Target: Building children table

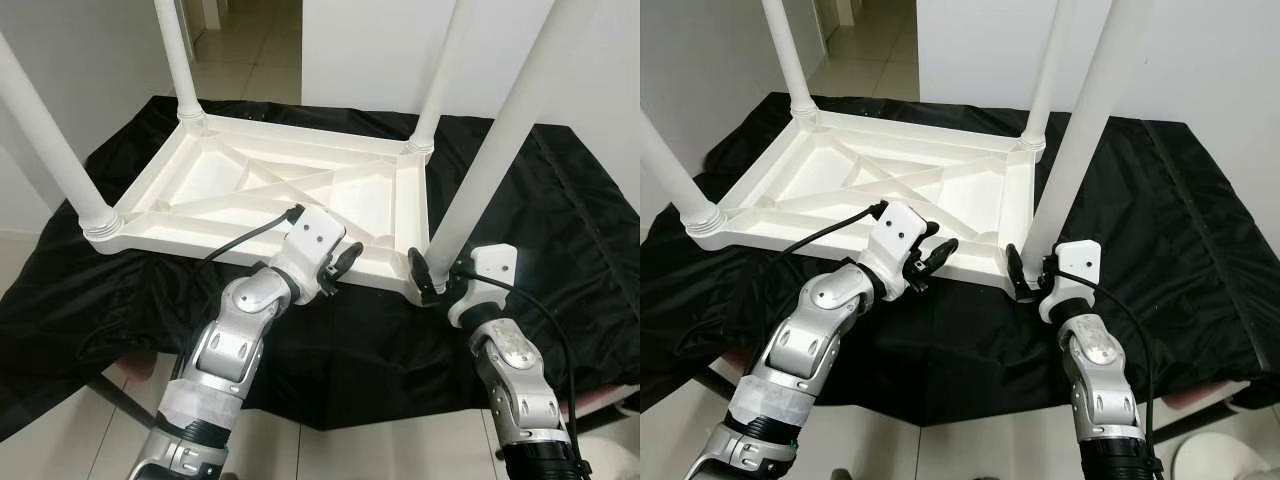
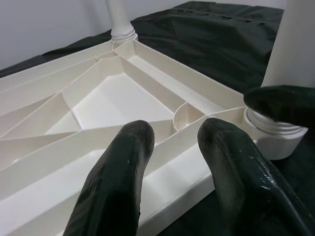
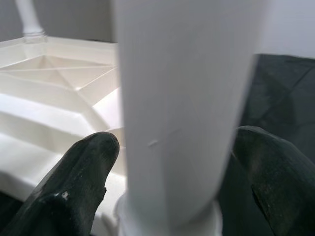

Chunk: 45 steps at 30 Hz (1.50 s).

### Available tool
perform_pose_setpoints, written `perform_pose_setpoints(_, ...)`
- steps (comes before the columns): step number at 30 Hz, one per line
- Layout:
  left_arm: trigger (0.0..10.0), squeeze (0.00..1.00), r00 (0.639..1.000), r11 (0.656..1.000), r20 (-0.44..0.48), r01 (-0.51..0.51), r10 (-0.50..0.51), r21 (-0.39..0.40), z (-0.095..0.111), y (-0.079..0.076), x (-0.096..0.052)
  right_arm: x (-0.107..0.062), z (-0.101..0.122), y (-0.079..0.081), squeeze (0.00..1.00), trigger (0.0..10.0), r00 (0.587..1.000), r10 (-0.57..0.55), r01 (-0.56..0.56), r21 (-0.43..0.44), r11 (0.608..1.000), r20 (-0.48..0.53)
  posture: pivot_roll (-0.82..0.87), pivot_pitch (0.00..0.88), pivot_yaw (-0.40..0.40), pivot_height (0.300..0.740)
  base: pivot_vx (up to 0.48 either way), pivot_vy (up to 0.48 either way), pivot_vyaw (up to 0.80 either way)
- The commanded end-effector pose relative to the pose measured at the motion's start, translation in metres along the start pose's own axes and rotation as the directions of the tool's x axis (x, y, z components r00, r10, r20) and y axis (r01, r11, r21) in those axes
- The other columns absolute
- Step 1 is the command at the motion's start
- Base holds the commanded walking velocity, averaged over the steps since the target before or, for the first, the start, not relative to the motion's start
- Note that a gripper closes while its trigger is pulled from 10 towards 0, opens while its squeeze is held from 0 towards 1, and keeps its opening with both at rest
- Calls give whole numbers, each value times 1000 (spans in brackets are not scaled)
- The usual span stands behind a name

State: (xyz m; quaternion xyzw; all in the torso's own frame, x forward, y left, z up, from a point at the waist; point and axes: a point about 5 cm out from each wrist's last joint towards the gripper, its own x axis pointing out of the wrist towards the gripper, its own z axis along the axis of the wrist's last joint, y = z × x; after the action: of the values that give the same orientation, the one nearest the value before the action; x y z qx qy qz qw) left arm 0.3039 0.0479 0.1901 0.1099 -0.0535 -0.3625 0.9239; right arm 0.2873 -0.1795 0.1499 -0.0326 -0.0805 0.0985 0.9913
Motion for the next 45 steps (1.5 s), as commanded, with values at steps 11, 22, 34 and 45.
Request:
perform_pose_setpoints(11,10000,0,997,998,-41,-62,62,-2,-6,3,-9,-8,-2,8,0,10000,1000,19,-19,29,999,-9,-9,181,19,740,0,0,0)
perform_pose_setpoints(22,10000,0,994,994,-74,-85,80,-75,-11,5,-15,-12,-2,12,0,10000,998,65,-64,30,997,-23,-29,172,-9,740,0,0,0)
perform_pose_setpoints(34,10000,0,998,997,-16,57,-58,-52,-4,-4,-6,-7,0,5,0,10000,978,205,-206,-27,978,-37,-39,96,13,740,0,0,0)
perform_pose_setpoints(45,10000,0,949,949,88,309,-304,-62,11,-21,-6,10,9,-9,0,10000,945,322,-326,-74,942,-62,-27,33,35,740,0,0,0)
